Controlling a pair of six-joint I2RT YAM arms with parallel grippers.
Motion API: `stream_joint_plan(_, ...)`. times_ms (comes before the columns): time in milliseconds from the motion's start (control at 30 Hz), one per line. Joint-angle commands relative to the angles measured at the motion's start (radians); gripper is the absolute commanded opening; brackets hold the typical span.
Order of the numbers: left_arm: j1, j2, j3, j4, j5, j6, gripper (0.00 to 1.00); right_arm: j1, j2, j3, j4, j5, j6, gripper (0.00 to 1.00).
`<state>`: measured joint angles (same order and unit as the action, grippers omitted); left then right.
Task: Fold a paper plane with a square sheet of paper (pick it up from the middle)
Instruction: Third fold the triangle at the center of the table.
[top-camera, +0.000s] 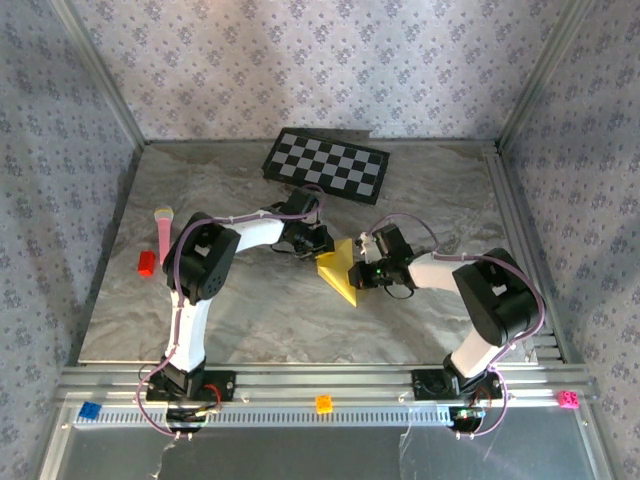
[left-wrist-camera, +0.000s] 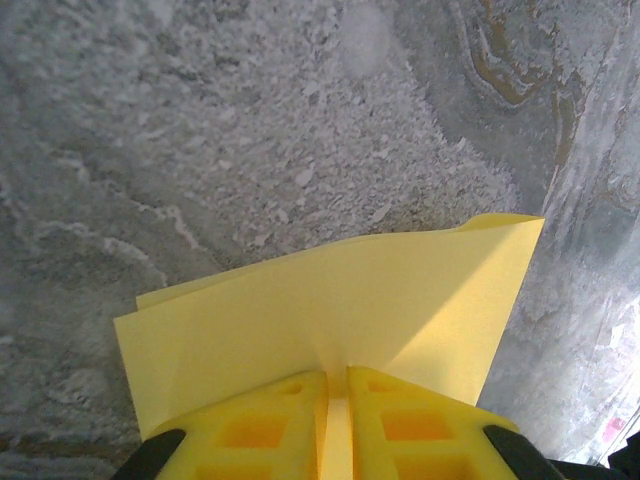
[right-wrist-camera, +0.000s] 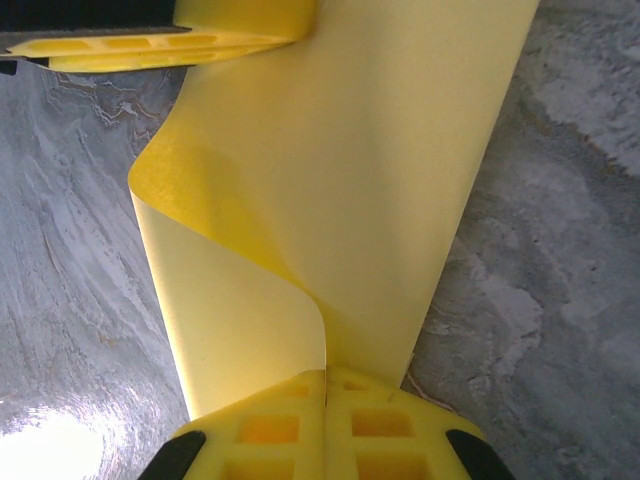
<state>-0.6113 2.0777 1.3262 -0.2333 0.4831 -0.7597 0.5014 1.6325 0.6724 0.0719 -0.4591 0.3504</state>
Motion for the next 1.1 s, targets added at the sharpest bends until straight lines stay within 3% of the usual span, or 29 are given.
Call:
stream_joint_plan(0,-0.014,0.020,-0.009,-0.054,-0.024,0.005,0.19,-0.004,0.015,0.015,-0.048,0.036,-0.015,0.00)
stream_joint_plan(300,-0.015,-0.108,0.026,-0.086,-0.065,0.041,0.31,0.000,0.000,0.010,-0.056,0.042,-0.005,0.00)
stream_joint_plan(467,-0.036,-0.205,-0.067,-0.024,-0.082,-0.011,0.31,0.005,0.004,0.002,-0.034,0.038,0.010,0.00)
stream_joint_plan(700,-0.107,-0.268,-0.190,0.083,-0.090,-0.131,0.14,0.009,0.007,0.005,-0.043,0.037,0.015,0.00)
stream_joint_plan(833,-0.126,-0.293,-0.292,0.260,-0.071,-0.264,0.00,0.012,0.004,-0.002,-0.038,0.045,0.018,0.00)
stream_joint_plan(1067,-0.125,-0.312,-0.396,0.397,-0.089,-0.362,0.00,0.017,0.000,-0.009,-0.040,0.049,0.023,0.00)
